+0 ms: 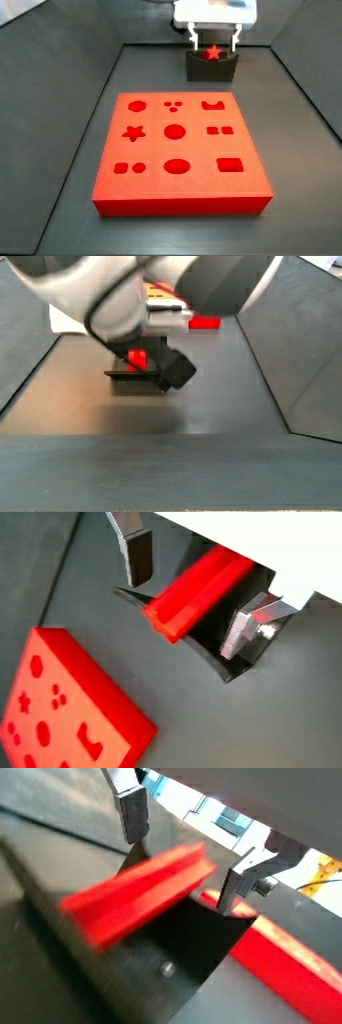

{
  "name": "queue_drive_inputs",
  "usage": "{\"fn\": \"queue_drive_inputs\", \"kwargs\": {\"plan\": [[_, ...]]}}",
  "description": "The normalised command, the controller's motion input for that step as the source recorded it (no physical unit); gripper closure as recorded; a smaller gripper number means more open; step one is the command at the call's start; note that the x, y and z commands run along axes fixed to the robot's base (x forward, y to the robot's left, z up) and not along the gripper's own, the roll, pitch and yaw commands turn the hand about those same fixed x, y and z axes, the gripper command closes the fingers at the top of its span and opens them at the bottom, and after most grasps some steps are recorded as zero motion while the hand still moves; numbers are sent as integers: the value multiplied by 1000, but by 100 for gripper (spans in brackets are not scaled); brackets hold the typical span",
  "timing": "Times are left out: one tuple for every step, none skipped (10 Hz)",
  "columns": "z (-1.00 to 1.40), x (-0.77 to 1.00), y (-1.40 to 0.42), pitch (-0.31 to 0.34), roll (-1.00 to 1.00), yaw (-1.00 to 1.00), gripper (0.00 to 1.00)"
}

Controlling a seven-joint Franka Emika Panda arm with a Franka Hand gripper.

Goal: Pick up the star object. Move up. Place the star object on the fixture. Regrasp the star object. Move to above the board. Insert the star object.
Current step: Regrasp the star object.

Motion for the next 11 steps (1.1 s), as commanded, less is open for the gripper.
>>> {"fn": "queue_drive_inputs", "kwargs": {"plan": [[1000, -31, 2, 49, 50, 24, 0], [1000, -35, 1, 66, 49, 16, 0], [958, -36, 6, 81, 46, 5, 0], [724, -29, 9, 95, 40, -11, 0], [544, -26, 9, 93, 35, -23, 0], [359, -24, 11, 87, 28, -36, 0], [173, -22, 12, 82, 28, -44, 0], [871, -105, -864, 65, 1000, 27, 0], [857, -101, -857, 65, 1000, 27, 0], [739, -110, -713, 52, 1000, 26, 0], [492, -118, -511, 40, 1000, 25, 0]]}}
